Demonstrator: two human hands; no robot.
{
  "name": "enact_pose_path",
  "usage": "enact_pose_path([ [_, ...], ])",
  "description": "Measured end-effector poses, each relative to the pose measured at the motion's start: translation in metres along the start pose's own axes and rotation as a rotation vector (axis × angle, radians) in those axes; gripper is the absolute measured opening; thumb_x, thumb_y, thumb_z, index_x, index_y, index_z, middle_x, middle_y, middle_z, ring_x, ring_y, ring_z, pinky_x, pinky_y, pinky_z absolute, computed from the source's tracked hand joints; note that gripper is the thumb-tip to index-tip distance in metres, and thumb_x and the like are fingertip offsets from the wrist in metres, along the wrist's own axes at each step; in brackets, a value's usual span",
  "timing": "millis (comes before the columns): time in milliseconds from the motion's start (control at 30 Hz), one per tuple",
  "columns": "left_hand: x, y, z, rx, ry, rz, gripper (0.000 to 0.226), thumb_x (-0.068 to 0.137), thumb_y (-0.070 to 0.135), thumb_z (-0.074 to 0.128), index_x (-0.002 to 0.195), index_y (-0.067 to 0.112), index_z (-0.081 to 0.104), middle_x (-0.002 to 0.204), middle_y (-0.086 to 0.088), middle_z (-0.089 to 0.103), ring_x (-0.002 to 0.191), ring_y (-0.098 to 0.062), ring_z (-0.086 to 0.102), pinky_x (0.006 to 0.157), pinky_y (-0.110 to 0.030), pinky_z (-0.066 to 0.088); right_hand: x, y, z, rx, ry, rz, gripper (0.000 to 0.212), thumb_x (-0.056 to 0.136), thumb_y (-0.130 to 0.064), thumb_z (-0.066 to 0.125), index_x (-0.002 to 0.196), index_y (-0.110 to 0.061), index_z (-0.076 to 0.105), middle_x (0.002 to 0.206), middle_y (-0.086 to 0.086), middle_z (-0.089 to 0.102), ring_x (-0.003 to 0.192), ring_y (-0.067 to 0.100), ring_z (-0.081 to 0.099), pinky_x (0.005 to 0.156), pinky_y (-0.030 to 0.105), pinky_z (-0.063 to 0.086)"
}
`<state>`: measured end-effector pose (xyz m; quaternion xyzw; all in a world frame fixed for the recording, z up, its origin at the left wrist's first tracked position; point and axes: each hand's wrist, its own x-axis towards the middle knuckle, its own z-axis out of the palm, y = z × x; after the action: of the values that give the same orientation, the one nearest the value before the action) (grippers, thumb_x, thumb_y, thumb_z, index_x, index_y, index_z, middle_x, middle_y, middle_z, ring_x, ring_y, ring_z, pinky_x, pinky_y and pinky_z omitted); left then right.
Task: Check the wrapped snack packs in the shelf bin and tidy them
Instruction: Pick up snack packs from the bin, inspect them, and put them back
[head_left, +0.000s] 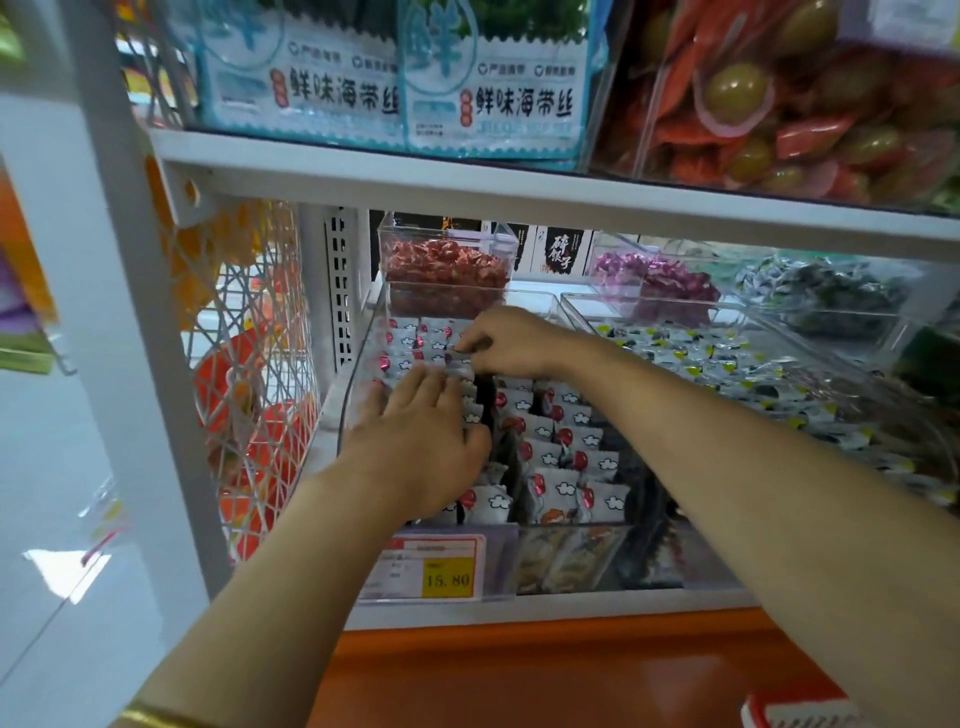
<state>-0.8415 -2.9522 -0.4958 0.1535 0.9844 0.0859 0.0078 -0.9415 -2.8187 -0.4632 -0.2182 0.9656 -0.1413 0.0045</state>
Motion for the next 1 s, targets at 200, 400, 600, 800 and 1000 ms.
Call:
enact_pose_path([
  [200,0.000,0.000,-0.001,-0.028,0.019,0.014,0.060,0.098,0.043,0.018,0.150,0.015,0.002,0.158,-0.004,-0.005,0.144,-0.016,-0.012,0.117,-0.042,-0.007,0.029,0.006,0.000,-0.045,0.295,0.056,0.020,0.091,-0.010,0.054,0.109,-0.008,0.064,0.113,0.008,0.062,0.095,0.017,0.054,0.080,0.026,0.040],
  [400,0.000,0.000,-0.001,-0.060,0.029,0.008,0.060,0.098,0.041,0.019,0.149,0.014,0.006,0.158,-0.005,-0.002,0.144,-0.018,-0.011,0.117,-0.044,-0.005,0.048,0.002,0.016,-0.276,0.334,0.094,0.014,0.088,-0.007,0.058,0.098,-0.004,0.067,0.105,0.010,0.063,0.101,0.024,0.058,0.089,0.037,0.049],
  [600,-0.002,0.001,-0.004,-0.096,0.079,0.016,0.059,0.098,0.039,0.023,0.149,0.011,0.010,0.158,-0.007,0.004,0.145,-0.021,-0.004,0.117,-0.042,-0.001,0.028,-0.007,-0.005,0.142,0.450,0.158,0.008,0.093,-0.011,0.053,0.088,-0.006,0.058,0.095,0.008,0.062,0.082,0.016,0.055,0.076,0.027,0.045],
  [800,-0.011,0.010,-0.011,-0.301,0.386,-0.004,0.039,0.093,0.000,0.038,0.131,0.007,0.044,0.133,-0.014,0.047,0.116,-0.030,0.047,0.095,-0.043,0.044,-0.047,-0.018,-0.010,0.454,0.877,0.202,0.006,0.098,-0.008,0.043,0.092,-0.008,0.046,0.078,-0.004,0.049,0.066,0.001,0.052,0.054,0.012,0.043],
  [1000,-0.023,0.018,-0.013,-0.641,0.488,-0.019,0.040,0.098,0.013,0.039,0.138,0.011,0.037,0.113,-0.010,0.055,0.086,-0.025,0.057,0.064,-0.031,0.047,-0.134,-0.026,0.003,0.761,0.929,0.207,0.017,0.096,-0.009,0.047,0.082,-0.017,0.043,0.087,0.009,0.060,0.063,0.020,0.066,0.057,0.038,0.056],
])
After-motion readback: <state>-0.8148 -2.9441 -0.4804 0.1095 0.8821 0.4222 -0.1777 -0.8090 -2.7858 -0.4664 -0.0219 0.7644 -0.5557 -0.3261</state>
